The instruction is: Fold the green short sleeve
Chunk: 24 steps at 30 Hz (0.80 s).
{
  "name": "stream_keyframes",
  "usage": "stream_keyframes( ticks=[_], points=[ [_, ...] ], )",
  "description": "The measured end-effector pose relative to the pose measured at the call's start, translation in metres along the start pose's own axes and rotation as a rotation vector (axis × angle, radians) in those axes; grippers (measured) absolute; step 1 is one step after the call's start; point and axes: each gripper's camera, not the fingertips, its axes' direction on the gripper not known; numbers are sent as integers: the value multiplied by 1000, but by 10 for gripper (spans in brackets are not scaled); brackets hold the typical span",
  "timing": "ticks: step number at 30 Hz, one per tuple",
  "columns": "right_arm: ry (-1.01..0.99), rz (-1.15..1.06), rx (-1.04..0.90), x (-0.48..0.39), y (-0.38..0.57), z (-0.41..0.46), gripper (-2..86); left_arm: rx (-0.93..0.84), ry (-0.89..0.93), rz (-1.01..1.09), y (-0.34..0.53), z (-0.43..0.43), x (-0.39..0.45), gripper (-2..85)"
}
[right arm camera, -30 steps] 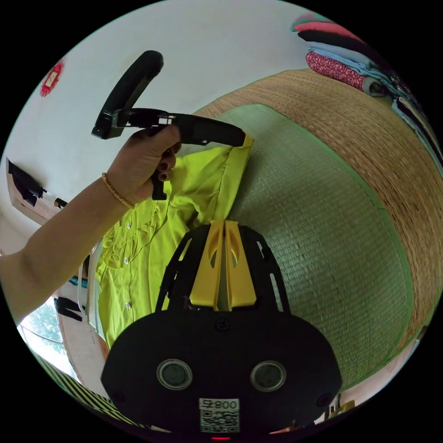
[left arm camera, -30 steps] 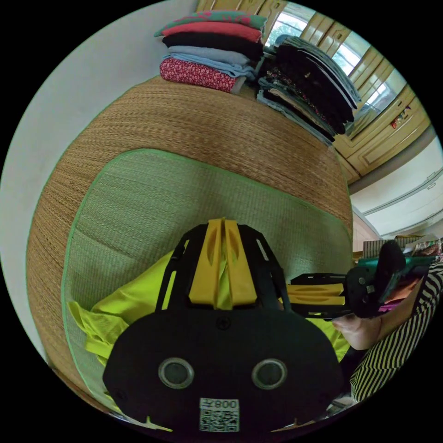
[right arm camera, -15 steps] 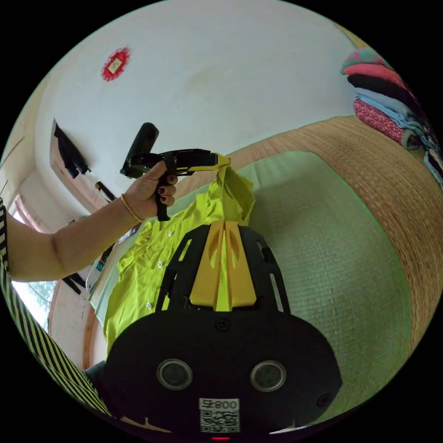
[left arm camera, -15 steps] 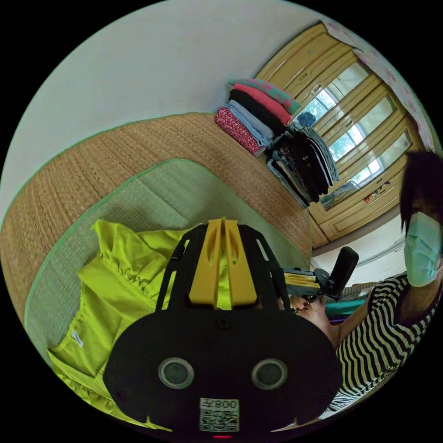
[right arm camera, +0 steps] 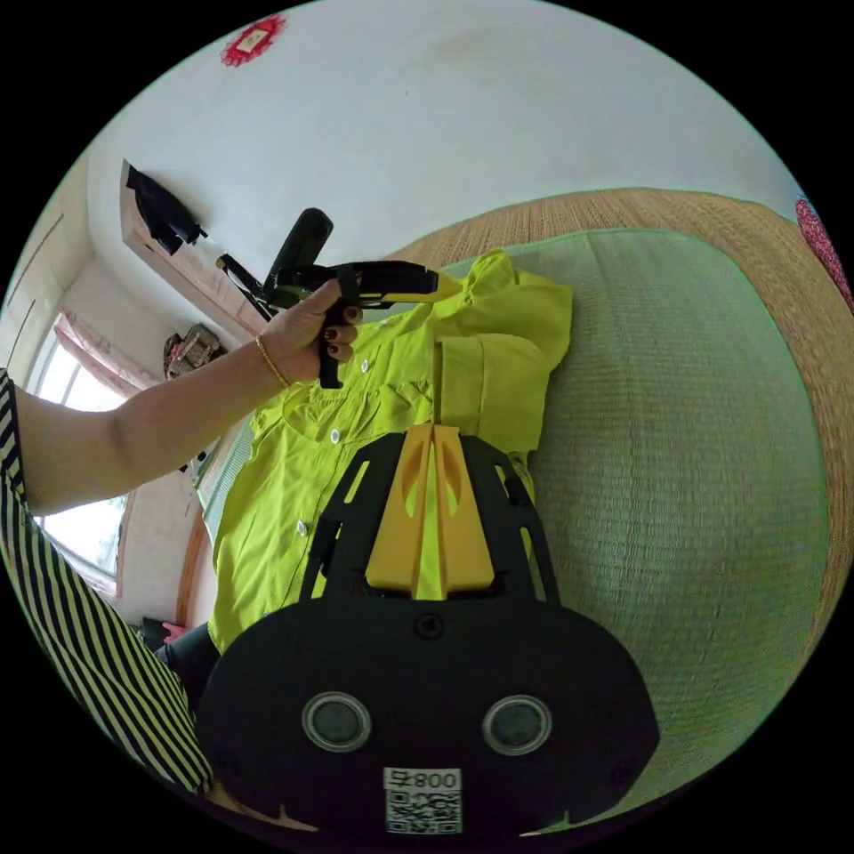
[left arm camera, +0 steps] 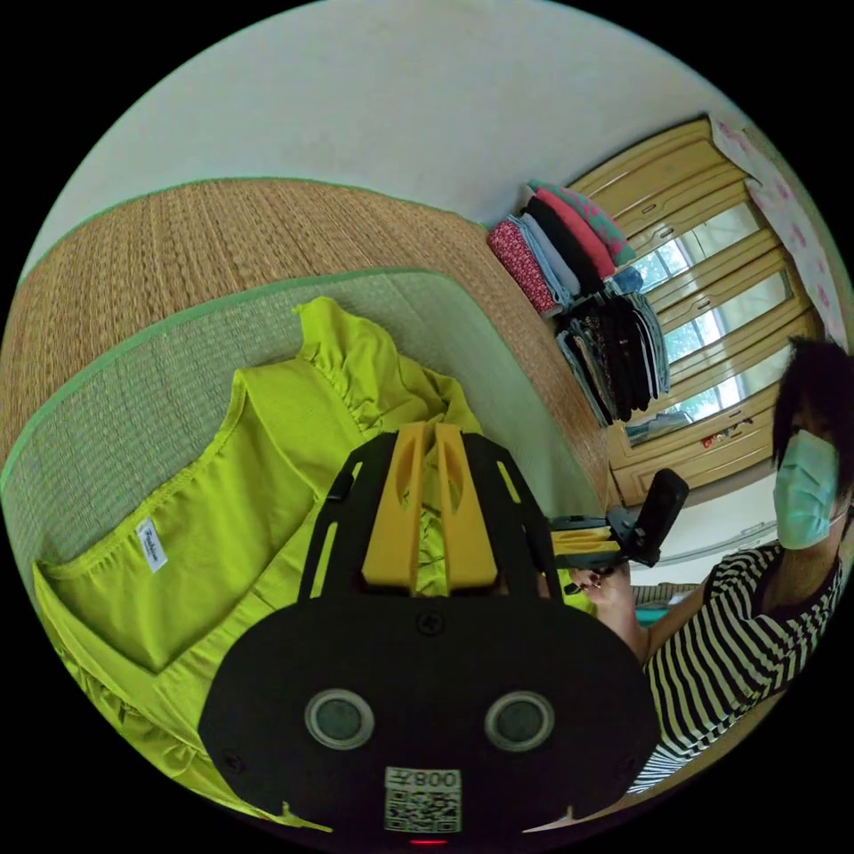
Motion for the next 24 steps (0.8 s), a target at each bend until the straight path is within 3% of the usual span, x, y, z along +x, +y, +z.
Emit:
stream_keyframes(
  ticks=[5, 9, 14, 17, 20, 24],
  points=[
    [-15, 11, -89, 5, -14, 18, 2, -19, 47, 54, -5, 8, 11, 83],
    [-30, 14, -143, 9, -24, 29, 2, -97, -17, 145, -25, 34, 32, 92],
    [-131, 9, -161, 16, -33, 32, 1, -241, -185, 180, -44, 78, 43, 38],
    [-218, -29, -178, 16, -39, 34, 1, -215, -222, 199, -44, 79, 50, 17],
    [-259, -56, -98, 14, -44, 20, 1, -163, -229, 211, -44, 70, 56, 10],
    [-153, 85, 156, 36, -39, -14, 2, -130, -223, 209, -45, 64, 57, 8]
  ],
)
